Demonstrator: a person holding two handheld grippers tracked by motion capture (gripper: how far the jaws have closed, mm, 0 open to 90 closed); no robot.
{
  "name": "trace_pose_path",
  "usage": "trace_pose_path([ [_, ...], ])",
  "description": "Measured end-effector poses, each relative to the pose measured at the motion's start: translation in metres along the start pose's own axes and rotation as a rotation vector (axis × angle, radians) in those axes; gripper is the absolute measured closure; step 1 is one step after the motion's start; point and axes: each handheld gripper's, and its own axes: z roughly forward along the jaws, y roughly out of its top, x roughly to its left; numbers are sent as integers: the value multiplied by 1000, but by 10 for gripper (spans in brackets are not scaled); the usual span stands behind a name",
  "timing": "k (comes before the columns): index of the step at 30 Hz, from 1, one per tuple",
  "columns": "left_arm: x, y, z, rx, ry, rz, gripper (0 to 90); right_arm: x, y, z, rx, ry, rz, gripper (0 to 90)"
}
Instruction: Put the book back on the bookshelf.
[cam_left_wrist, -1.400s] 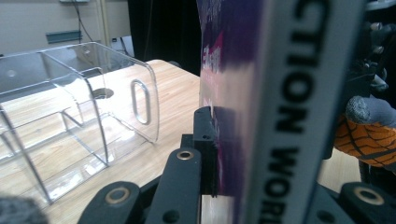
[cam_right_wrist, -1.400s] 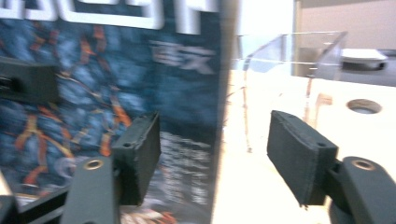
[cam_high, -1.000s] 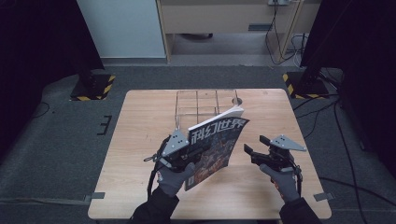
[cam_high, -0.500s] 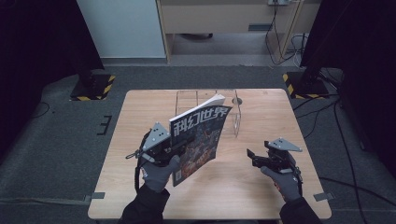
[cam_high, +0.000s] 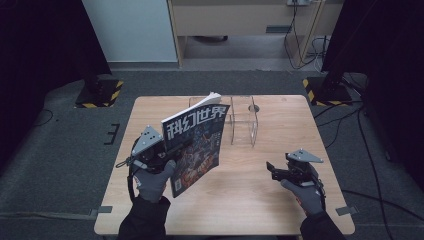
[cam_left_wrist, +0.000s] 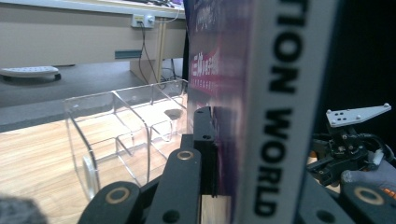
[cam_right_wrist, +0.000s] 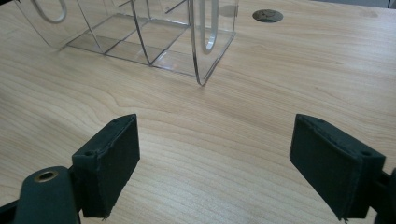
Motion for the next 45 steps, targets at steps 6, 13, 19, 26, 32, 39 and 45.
trace_pose_path([
  [6,6,2,-7,-10,38,-6,820,2,-2,2,24,-7,-13,157],
  [13,15,5,-10,-32,72,-30,820,0,-5,6,47,-21,-17,156],
  [19,22,10,-9,-48,117,-31,820,-1,-12,10,75,-48,-59,141],
  [26,29,15,-1,-77,156,-25,820,-5,-24,18,136,-73,-77,118],
  [32,33,21,9,-94,173,-37,820,-8,-28,22,164,-80,-74,117],
  [39,33,30,25,-112,196,-48,820,-12,-30,24,175,-80,-61,111],
  [45,37,32,38,-116,197,-67,820,-12,-34,28,210,-89,-67,108],
])
